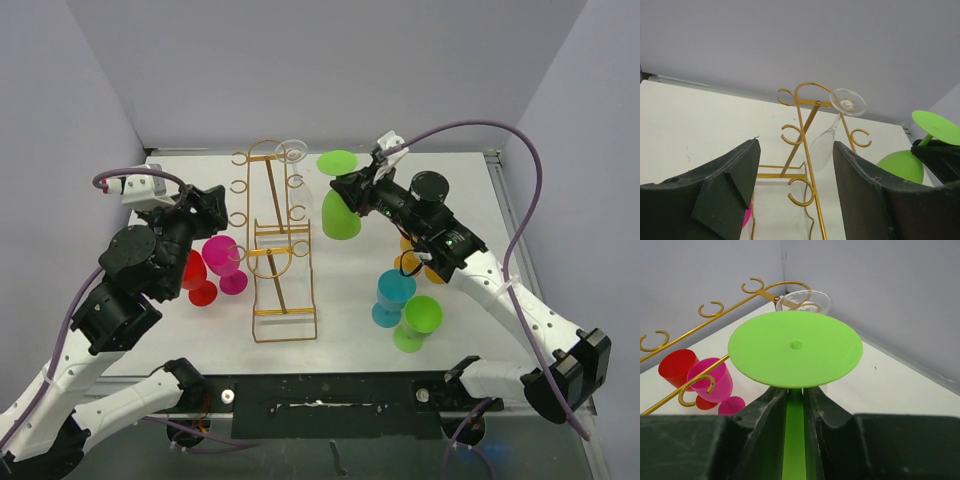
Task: Place the wine glass upside down on the wine glass rack
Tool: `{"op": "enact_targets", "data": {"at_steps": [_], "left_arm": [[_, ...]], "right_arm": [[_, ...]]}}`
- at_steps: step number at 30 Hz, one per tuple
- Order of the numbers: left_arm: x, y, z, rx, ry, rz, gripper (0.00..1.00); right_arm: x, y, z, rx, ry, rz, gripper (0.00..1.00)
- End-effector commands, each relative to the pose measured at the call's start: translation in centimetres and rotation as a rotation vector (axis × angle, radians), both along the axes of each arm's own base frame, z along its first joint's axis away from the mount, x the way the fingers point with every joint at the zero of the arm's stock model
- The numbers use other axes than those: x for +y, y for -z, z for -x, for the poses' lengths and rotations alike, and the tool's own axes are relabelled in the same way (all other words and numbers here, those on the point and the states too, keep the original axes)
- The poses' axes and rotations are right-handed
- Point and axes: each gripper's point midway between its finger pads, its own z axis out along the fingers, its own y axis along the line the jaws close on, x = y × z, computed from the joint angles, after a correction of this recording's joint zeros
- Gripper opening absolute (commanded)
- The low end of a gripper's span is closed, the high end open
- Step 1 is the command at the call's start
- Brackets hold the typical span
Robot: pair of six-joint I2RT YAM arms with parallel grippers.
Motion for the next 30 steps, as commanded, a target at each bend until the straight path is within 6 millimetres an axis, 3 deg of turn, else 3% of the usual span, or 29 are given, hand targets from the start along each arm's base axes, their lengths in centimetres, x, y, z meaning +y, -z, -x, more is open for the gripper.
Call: {"op": "enact_targets", "data": {"at_steps": [1,30], "left_arm": [[1.9,0.3,0.2,0.007,-0.085,0.021,0.58],[1.2,1.4,0.5,0.036,-0.044,0.051,0.59]], "right_arm": [[1.7,-2.2,0.0,-0.123,-0.094,-0.029,0.0],[5.6,1.1,-1.5,-0.149,-0.249,0.054,0.0]]}}
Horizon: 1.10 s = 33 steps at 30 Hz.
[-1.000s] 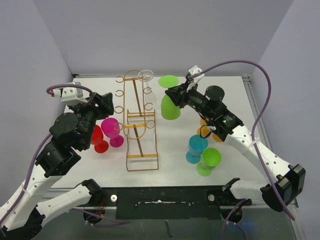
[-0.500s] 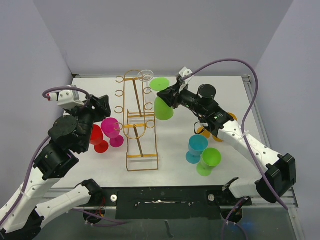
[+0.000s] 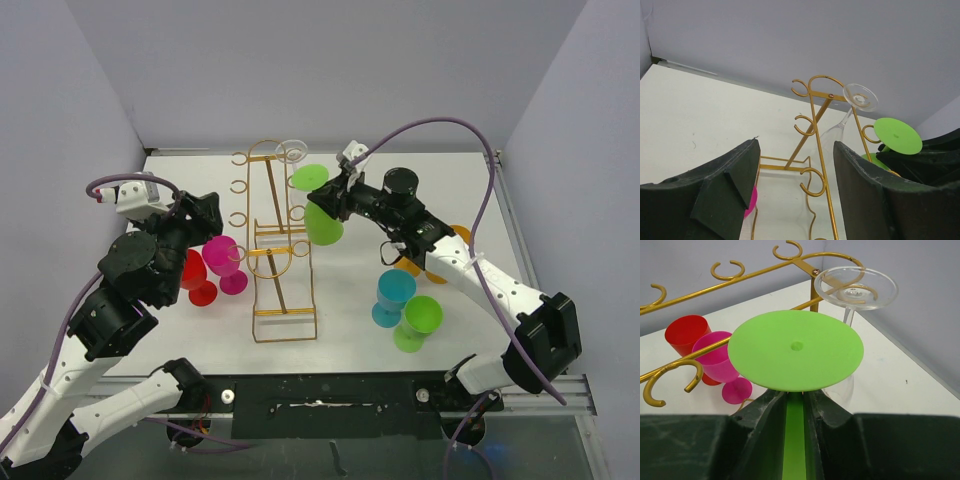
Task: Place the wine glass upside down on the wine glass rack
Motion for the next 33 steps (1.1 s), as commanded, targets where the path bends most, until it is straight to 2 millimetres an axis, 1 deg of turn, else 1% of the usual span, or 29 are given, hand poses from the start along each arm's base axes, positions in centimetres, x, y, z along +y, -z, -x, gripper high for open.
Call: {"op": "enact_targets", "data": {"at_steps": [1,9,27,33], "left_arm": [[-0.4,-0.6,0.2,-0.019,0.025,0.035,0.59],[-0.5,-0.5,0.2,-0.014,0.031,0.038,0.59],[-0.7,-0.4,0.3,-0.01,0.046,0.045,0.59],[-0.9,-0.5,0.4,-0.006,0.057,0.04,0.59]], "right_arm": [[0.5,-4.1,-0.2,-0.119,-0.023,-0.052,0.0],[1.1,-4.2,-0.5,-0.127,-0.045,-0.053,0.0],[2.4,-3.0,-0.3,-0.107,-0.124,-0.028,0.0],[2.9,-3.0,-0.3,-0.104,-0.141,-0.032,0.0]]}}
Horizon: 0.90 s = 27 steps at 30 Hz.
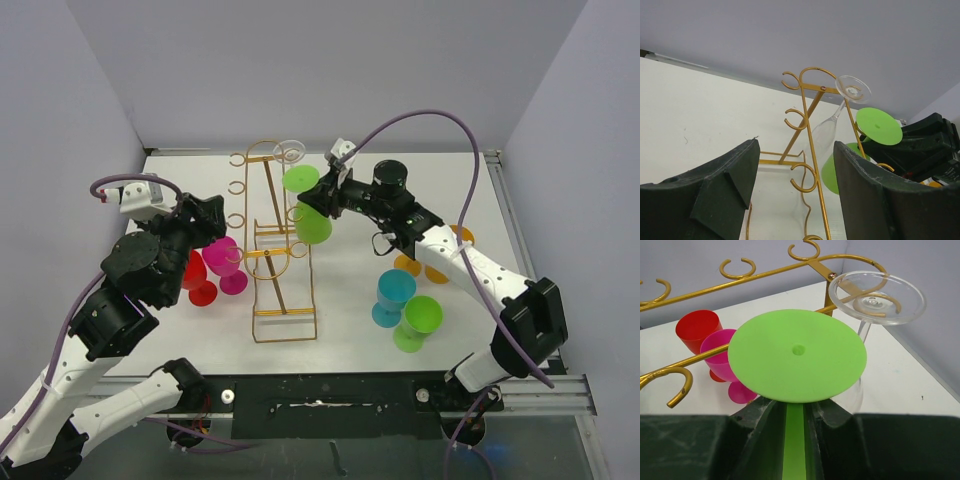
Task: Place the wine glass upside down on the wine glass rack
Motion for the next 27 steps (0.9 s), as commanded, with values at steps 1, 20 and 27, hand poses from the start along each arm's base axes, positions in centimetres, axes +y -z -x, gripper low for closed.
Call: {"op": "enact_targets", "data": {"at_steps": [1,20,27], "left_arm": [[-0.2,-1.1,0.2,-0.021,0.022,0.024,0.59],[-1.6,-1.4,0.3,-0.013,0.095,0.003,0.59],[-2.6,-1.6,0.3,-0.014,0.142,-0.003,0.6]], "right_arm": [[0.7,-3.7,-0.1,-0.093,-0.029,-0.056,0.0],[0.7,-3.1,-0.3,-0.041,0.007,-0.071,0.28],[-0.8,-3.3,-0.2,-0.019,0.081,-0.08,0.47]]}}
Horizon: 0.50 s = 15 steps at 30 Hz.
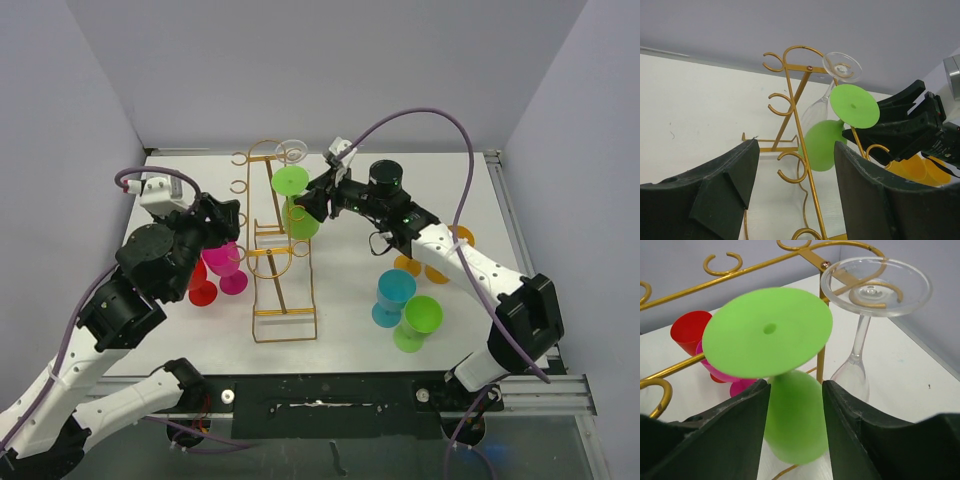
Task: Place the wine glass upside down on the wine glass rack
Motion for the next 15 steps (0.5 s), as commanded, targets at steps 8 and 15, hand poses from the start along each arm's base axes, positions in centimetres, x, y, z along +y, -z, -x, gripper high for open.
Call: {"op": "enact_targets", "data": {"at_steps": [8,15], "left_arm": [[-1.9,-3.7,1.0,-0.076,0.138,0.056,0.6],[-4.7,-4.2,2.1,-0.102,0.302,0.056,0.65]], "right_arm": [[-5.6,-4.2,1.6,-0.05,0.238,-0.096,0.65],[-11.7,-1.8,3.3,0.068,0.492,-0.052,0.7]]}}
